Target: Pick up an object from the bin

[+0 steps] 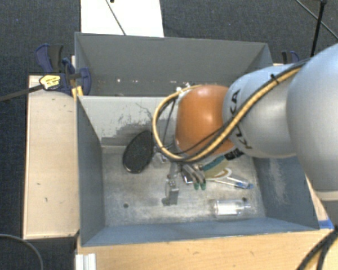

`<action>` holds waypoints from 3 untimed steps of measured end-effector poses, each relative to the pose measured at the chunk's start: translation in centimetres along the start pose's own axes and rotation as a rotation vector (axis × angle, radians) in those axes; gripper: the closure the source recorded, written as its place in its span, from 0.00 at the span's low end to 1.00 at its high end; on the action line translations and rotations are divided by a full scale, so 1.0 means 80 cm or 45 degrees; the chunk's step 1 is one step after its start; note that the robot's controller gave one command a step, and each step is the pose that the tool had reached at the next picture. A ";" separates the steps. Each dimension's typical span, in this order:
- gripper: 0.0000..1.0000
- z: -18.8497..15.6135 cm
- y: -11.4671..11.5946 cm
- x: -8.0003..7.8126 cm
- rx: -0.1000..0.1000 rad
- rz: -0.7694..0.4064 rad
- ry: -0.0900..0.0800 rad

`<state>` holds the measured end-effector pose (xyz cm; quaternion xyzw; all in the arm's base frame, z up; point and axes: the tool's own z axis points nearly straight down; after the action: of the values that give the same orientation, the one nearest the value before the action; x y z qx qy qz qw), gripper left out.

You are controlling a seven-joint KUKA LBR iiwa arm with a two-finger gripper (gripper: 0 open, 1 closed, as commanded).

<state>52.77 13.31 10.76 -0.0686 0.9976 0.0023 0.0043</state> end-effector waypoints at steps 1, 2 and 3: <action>0.00 0.048 0.030 -0.081 0.005 0.473 0.006; 0.00 0.047 0.055 -0.078 0.004 0.235 0.006; 1.00 0.048 0.054 -0.077 0.007 0.235 0.008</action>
Offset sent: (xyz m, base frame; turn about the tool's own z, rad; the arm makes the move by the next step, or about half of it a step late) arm 0.0601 0.0316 -0.0376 0.3735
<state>58.33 18.42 7.00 0.0237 0.9997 -0.0001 0.0013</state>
